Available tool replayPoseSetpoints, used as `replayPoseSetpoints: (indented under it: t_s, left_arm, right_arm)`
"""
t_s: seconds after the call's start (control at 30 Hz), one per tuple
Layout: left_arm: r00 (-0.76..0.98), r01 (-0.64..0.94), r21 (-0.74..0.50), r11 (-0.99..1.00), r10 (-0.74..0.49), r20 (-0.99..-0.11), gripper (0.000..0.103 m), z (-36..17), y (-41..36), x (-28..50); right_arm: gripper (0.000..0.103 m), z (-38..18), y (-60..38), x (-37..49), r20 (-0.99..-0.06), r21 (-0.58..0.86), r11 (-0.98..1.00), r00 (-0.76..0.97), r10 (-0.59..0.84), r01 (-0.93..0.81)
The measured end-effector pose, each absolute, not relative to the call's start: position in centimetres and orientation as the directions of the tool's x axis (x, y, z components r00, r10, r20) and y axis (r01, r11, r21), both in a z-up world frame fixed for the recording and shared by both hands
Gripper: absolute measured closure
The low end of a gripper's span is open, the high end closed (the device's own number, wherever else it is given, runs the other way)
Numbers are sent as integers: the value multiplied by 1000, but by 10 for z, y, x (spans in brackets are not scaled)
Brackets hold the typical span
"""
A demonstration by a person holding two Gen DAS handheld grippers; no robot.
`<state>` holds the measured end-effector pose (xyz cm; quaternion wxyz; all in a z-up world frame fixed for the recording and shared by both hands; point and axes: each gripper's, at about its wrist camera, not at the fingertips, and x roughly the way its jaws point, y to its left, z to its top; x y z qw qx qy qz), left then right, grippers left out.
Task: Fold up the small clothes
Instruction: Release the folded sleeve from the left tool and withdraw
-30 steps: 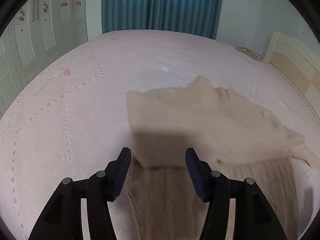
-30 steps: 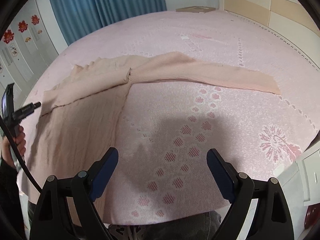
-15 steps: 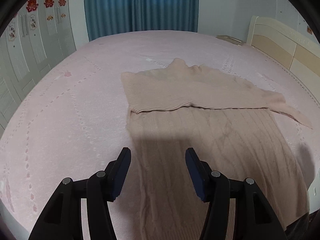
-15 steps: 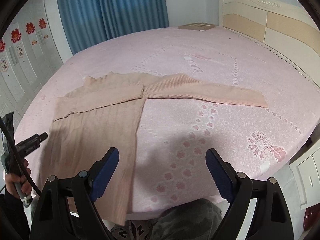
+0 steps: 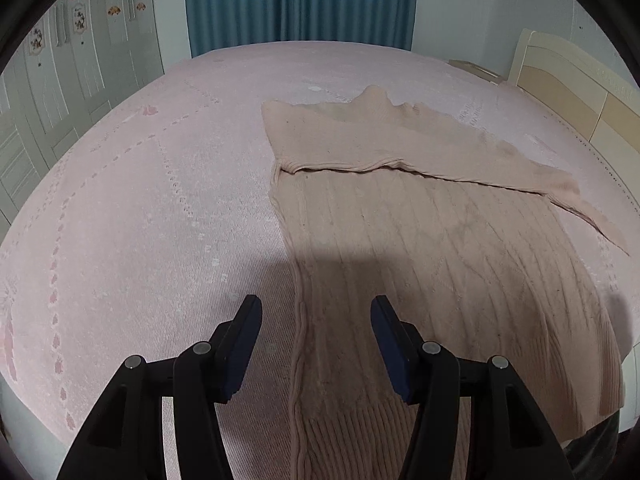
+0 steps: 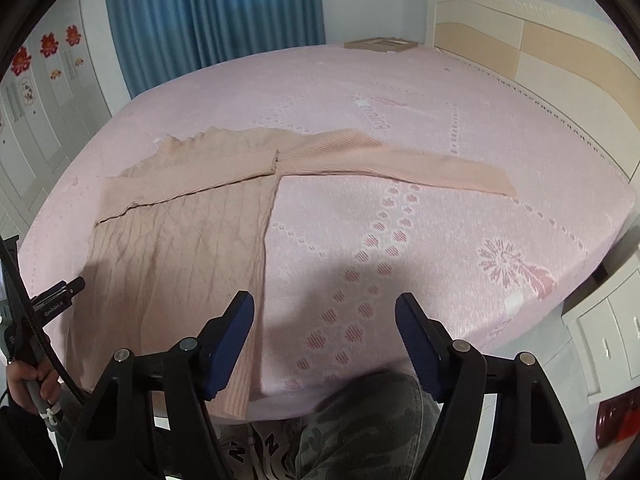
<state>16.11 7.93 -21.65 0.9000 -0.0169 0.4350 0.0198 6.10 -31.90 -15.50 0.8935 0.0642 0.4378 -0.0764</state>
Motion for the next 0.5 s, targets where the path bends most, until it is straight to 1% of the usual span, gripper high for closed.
replayPoseSetpoints:
  t_s: [0.13, 0.23, 0.3, 0.37, 0.5]
  left_arm:
    - [608, -56, -3, 998, 31, -794, 49, -219, 81, 172]
    - [580, -58, 28, 998, 56, -813, 49, -229, 81, 181]
    - [553, -61, 42, 997, 69, -830, 47, -240, 81, 185]
    - [574, -71, 44, 997, 77, -815, 42, -242, 80, 184]
    - [585, -70, 80, 994, 106, -804, 36, -245, 75, 184]
  right_arm:
    - [31, -162, -340, 65, -793, 49, 972, 601, -102, 229]
    - [31, -167, -362, 71, -784, 51, 965, 609, -121, 257]
    - [31, -171, -378, 76, -775, 51, 960, 617, -137, 277]
    - [31, -176, -392, 81, -772, 55, 953, 619, -148, 297]
    - [31, -191, -433, 97, -757, 62, 937, 628, -181, 345]
